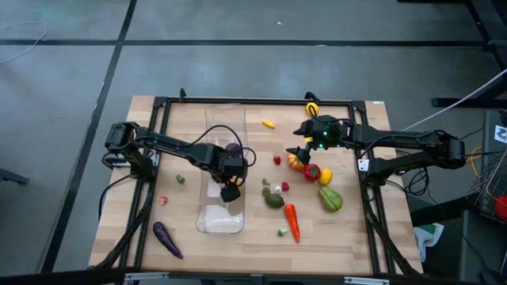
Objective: Sort produce into baskets
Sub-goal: Put the middle left yellow lemon into the bottom transparent bin, then put the green bell pepper into the top transparent bin, then put the red bell pepper into the top transparent bin
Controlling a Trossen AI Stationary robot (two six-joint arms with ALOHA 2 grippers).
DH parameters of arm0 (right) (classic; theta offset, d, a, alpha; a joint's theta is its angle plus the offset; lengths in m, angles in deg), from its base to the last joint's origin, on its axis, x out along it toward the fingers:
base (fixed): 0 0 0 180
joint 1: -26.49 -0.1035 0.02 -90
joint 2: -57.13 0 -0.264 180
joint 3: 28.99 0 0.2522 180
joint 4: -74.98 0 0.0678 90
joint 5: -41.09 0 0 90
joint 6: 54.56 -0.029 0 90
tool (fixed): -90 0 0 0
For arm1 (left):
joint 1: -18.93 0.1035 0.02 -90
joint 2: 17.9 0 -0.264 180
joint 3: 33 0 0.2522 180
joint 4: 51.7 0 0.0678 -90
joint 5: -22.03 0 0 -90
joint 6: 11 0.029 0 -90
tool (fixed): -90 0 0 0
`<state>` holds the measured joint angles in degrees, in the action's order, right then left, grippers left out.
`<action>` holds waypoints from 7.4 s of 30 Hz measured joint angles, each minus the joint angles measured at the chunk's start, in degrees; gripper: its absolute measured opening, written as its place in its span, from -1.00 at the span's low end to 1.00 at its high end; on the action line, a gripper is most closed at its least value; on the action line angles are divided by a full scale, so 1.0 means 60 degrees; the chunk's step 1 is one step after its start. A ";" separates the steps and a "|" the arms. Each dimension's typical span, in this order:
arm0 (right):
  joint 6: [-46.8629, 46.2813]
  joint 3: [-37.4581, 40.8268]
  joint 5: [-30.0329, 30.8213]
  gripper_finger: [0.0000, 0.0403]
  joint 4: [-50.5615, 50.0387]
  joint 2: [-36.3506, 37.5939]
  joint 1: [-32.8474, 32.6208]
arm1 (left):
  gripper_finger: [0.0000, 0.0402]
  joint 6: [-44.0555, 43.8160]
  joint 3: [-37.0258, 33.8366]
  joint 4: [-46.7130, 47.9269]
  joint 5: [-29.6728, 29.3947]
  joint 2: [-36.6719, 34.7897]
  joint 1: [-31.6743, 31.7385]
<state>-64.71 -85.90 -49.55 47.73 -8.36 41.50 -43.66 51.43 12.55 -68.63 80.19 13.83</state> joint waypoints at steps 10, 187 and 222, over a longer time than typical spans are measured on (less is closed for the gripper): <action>0.0000 0.0000 0.0000 0.96 0.0000 0.0000 0.0000 | 0.40 0.0214 0.0485 0.0178 0.0822 -0.0221 0.0125; -0.0619 -0.0504 -0.1131 0.96 0.1719 -0.3677 0.0685 | -0.10 0.1084 -0.4124 -0.4314 -0.2566 -0.3585 0.3120; -0.0574 -0.1596 -0.0324 0.79 -0.0002 -0.5807 -0.0312 | -0.10 0.1081 -0.4124 -0.4314 -0.2566 -0.3585 0.3118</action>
<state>-68.15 -95.48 -51.50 47.71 -43.20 39.62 -37.17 26.69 -13.34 -84.02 58.68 32.54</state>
